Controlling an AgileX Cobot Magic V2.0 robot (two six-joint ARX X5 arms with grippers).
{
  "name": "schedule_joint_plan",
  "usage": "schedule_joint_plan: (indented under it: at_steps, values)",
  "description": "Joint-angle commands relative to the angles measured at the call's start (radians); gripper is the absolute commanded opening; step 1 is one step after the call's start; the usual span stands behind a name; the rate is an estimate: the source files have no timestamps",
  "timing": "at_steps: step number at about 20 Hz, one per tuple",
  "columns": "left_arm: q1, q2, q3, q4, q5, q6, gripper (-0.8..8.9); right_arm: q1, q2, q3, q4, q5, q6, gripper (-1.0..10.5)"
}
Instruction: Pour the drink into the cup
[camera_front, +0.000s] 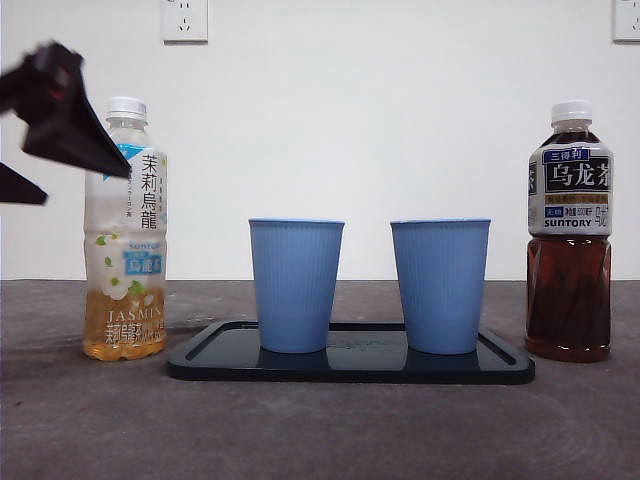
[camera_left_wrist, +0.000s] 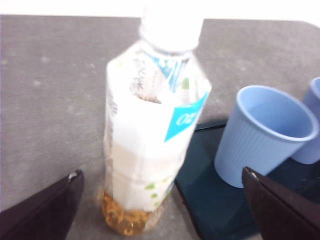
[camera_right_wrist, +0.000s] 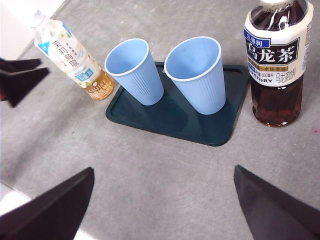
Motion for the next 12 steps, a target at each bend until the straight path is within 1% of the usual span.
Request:
schedule_joint_plan:
  at_steps: [1,4,7,12]
  values:
    - [-0.009,0.099,0.0,0.103,0.002,0.02,4.99,0.004,0.003,0.019,0.015,-0.001,0.008,4.5]
    - [-0.009,0.215,0.0,0.24,0.002,0.042,4.99,0.004,0.003,0.019,0.018,0.004,0.005,4.5]
    - [-0.009,0.32,0.0,0.363,0.002,0.059,4.99,0.004,0.003,0.019,0.018,0.027,0.005,4.5]
    - [-0.009,0.446,0.001,0.536,0.002,0.073,4.98,0.004,0.003,0.019,0.02,0.028,0.005,4.5]
